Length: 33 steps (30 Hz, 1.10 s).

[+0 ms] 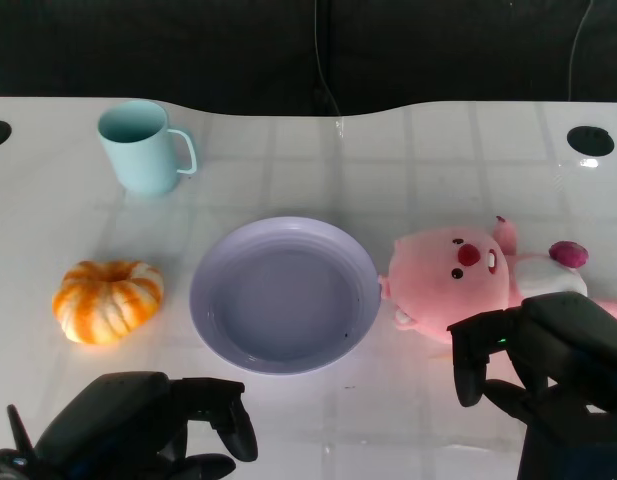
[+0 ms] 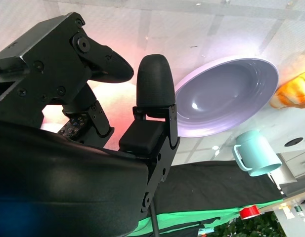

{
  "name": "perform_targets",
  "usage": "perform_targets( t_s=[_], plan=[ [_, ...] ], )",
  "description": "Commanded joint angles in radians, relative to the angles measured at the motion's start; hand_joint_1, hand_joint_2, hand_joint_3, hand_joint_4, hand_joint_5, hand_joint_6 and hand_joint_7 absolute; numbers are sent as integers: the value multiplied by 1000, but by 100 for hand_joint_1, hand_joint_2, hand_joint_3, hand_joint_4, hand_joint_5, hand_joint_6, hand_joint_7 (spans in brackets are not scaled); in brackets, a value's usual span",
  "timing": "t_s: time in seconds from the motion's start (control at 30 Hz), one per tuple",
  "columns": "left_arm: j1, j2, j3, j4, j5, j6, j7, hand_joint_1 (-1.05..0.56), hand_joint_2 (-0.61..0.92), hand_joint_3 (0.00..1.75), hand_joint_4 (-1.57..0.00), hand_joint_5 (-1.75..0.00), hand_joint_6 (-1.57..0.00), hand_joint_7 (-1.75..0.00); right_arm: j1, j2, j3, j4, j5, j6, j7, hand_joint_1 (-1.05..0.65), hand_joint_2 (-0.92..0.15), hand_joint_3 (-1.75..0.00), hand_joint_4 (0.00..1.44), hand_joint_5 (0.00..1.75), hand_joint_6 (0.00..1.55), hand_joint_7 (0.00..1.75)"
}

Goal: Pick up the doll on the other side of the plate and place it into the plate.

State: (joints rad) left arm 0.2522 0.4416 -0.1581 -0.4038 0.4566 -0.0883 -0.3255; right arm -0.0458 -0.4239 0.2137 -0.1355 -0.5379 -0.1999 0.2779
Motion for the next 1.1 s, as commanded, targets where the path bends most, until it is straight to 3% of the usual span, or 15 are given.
perform_targets(
  t_s=[0.03,0.87,1.0,1.07,1.1],
  plan=[
    [-2,15,1,18,-1,-24,4,-28,92,37,-63,-163,-70,-109,-1,-11,-2,8,-1,1,-8,-7,-37,-117,91,170,87,132],
    [-4,20,12,-6,-13,1,-24,-28,92,36,-64,-160,-69,-109,-13,-10,-5,15,9,-7,-10,-8,-39,-115,91,172,85,134],
    [-4,19,13,-6,-23,1,-28,-28,92,36,-63,-159,-69,-109,-14,-8,-10,4,3,12,-8,-9,-38,-117,92,163,87,124],
    [-3,18,13,-8,-20,5,-30,-28,92,36,-63,-159,-69,-109,-13,-4,-15,-7,-2,38,-8,-10,-40,-114,91,158,90,113],
    [-2,18,13,-9,-19,7,-30,-28,92,36,-63,-159,-69,-109,-12,-2,-20,-11,-3,47,-15,-10,-42,-105,90,147,93,98]
  ],
)
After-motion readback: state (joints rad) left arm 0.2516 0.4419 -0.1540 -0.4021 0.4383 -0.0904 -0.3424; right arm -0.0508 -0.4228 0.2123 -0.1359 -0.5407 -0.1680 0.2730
